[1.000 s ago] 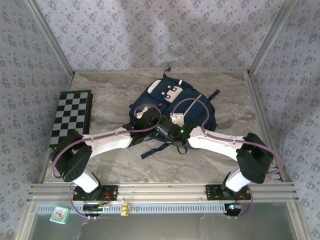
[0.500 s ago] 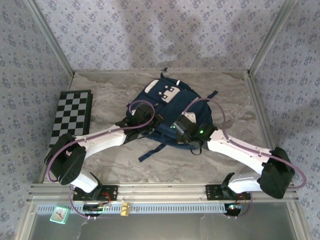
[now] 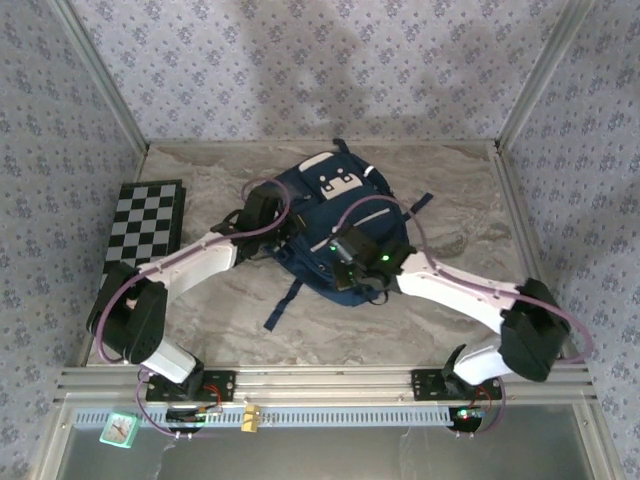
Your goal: Pack books, pencil case, and school supplies into a backpack
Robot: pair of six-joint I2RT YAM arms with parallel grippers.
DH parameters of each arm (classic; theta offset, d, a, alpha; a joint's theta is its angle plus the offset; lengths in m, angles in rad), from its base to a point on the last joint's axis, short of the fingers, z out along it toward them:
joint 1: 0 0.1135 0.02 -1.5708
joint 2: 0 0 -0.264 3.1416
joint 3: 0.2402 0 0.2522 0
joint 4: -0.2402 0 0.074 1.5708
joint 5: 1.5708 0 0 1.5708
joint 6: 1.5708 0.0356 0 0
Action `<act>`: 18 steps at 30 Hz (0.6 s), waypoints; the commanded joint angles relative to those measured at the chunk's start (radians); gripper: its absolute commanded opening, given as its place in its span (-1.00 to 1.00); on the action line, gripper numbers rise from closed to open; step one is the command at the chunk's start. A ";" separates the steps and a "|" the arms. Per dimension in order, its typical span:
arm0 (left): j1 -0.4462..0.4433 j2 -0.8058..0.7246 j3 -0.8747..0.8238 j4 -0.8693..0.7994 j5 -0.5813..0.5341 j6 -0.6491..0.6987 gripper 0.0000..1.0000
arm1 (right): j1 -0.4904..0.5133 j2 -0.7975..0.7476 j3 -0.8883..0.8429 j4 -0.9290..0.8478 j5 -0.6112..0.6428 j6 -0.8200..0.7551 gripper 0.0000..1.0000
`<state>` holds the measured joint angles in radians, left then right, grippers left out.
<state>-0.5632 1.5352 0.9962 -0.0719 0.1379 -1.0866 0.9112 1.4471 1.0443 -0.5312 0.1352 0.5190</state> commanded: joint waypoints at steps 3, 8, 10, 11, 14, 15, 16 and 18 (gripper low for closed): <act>0.067 -0.018 0.087 -0.014 0.080 0.165 -0.85 | 0.049 0.125 0.107 0.071 -0.054 0.039 -1.00; 0.077 -0.168 -0.034 -0.013 0.082 0.117 -0.26 | 0.043 0.132 0.109 0.068 -0.040 0.058 -1.00; 0.075 -0.223 -0.083 -0.012 0.086 0.067 -0.09 | 0.042 0.120 0.093 0.074 -0.045 0.065 -1.00; 0.074 -0.254 -0.120 -0.011 0.078 0.024 -0.05 | 0.042 0.115 0.085 0.073 -0.043 0.071 -1.00; 0.058 -0.331 -0.238 0.052 0.058 -0.102 0.00 | 0.041 0.099 0.063 0.074 -0.037 0.086 -1.00; 0.045 -0.348 -0.268 0.075 0.050 -0.138 0.04 | 0.041 0.098 0.059 0.077 -0.037 0.087 -1.00; 0.028 -0.356 -0.288 0.090 0.038 -0.165 0.09 | 0.039 0.098 0.057 0.077 -0.037 0.088 -1.00; -0.017 -0.358 -0.311 0.112 0.007 -0.221 0.12 | 0.042 0.101 0.055 0.082 -0.040 0.091 -1.00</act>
<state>-0.5365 1.1809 0.7166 -0.0223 0.1753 -1.1812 0.9482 1.5707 1.1130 -0.4511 0.1066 0.5869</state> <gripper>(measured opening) 0.556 0.053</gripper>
